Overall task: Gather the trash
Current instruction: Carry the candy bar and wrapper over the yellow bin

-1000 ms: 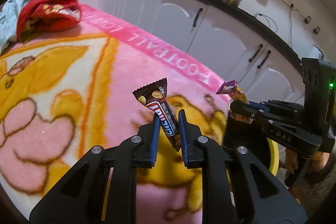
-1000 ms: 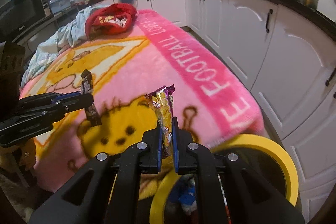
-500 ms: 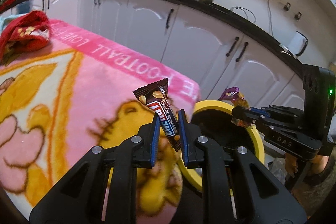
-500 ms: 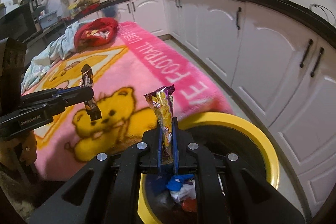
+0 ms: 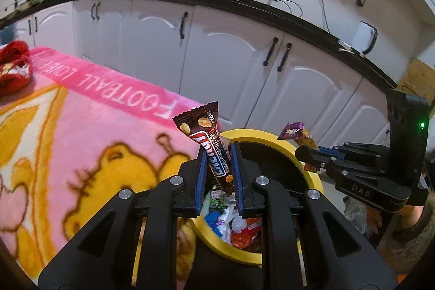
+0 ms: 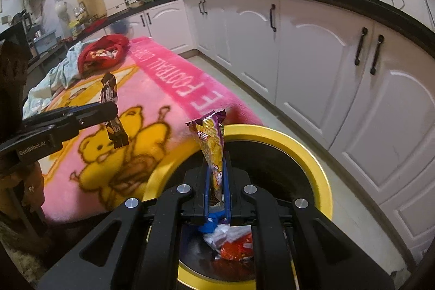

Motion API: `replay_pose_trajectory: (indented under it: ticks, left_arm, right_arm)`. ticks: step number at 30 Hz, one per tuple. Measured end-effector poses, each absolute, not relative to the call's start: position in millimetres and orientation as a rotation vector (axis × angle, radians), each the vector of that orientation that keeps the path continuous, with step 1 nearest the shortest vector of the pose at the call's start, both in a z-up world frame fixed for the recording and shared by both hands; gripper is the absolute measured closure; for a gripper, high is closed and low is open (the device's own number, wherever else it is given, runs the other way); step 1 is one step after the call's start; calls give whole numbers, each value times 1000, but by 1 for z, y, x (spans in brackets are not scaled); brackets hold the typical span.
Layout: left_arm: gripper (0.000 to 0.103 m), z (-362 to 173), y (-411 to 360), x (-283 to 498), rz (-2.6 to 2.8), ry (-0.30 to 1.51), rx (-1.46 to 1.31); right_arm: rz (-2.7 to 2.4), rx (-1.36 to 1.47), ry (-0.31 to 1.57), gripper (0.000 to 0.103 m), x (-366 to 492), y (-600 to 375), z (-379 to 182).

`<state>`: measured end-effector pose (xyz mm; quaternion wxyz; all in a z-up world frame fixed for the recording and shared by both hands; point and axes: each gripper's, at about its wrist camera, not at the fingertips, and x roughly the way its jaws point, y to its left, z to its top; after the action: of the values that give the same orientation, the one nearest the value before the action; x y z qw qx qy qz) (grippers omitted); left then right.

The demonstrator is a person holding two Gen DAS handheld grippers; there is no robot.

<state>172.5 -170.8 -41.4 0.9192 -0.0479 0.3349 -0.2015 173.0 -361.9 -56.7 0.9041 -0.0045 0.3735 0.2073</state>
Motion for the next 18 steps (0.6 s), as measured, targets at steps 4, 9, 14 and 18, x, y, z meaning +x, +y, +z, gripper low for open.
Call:
replay_pose_trajectory:
  ticks: [4, 9, 14, 18]
  left_arm:
    - [91, -42, -185, 176, -436, 688, -80]
    - [91, -46, -200, 180, -466, 698, -61]
    - [91, -52, -215, 184, -492, 714, -39]
    - [91, -56, -225, 186, -512, 723, -29]
  right_arm:
    - [414, 5, 780, 95, 169, -371, -61]
    - [393, 18, 797, 95, 165, -383, -70]
    - [378, 32, 819, 95, 163, -390, -81]
    - [370, 37, 837, 95, 161, -394, -90]
